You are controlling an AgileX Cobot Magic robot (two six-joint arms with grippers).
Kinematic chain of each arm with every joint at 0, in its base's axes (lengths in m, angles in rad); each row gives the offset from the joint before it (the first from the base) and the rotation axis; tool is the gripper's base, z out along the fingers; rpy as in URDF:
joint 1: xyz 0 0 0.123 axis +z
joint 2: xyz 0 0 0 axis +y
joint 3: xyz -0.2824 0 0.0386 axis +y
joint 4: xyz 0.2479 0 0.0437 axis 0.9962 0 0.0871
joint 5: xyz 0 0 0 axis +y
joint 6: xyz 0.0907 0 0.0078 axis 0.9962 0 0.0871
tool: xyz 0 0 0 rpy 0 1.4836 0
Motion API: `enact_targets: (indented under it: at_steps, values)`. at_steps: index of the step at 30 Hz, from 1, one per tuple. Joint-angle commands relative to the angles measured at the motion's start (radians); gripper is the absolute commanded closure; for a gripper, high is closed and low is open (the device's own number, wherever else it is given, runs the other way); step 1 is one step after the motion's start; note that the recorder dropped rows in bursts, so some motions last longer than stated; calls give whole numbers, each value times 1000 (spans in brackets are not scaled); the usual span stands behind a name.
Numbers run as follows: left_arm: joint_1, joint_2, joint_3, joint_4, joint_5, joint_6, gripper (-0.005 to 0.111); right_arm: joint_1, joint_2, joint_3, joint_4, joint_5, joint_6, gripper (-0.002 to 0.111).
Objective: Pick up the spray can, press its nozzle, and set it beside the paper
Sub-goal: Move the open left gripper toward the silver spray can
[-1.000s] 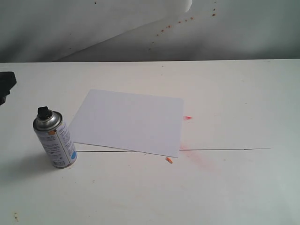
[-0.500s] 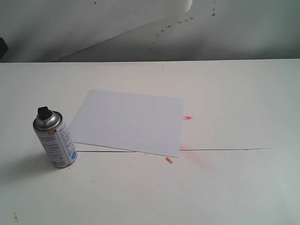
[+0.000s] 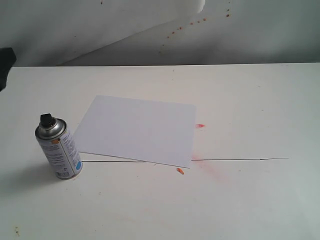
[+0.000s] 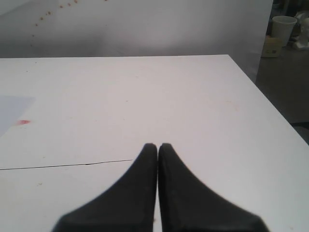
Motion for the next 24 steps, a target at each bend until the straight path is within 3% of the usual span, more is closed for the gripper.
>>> enact_targets:
  at_steps: [1, 5, 10, 24]
  values:
    - [-6, -6, 120, 68, -150, -39, 20, -7, -6, 4, 3, -1, -4, 107]
    - [-6, -6, 252, 99, -225, -66, 20, -7, -6, 4, 3, -1, -4, 107]
    - [-6, -6, 387, 335, -429, -86, 20, -7, -6, 4, 3, -1, -4, 107]
    - [-6, 16, 443, 366, -392, -87, 20, -7, -6, 4, 3, -1, -4, 107]
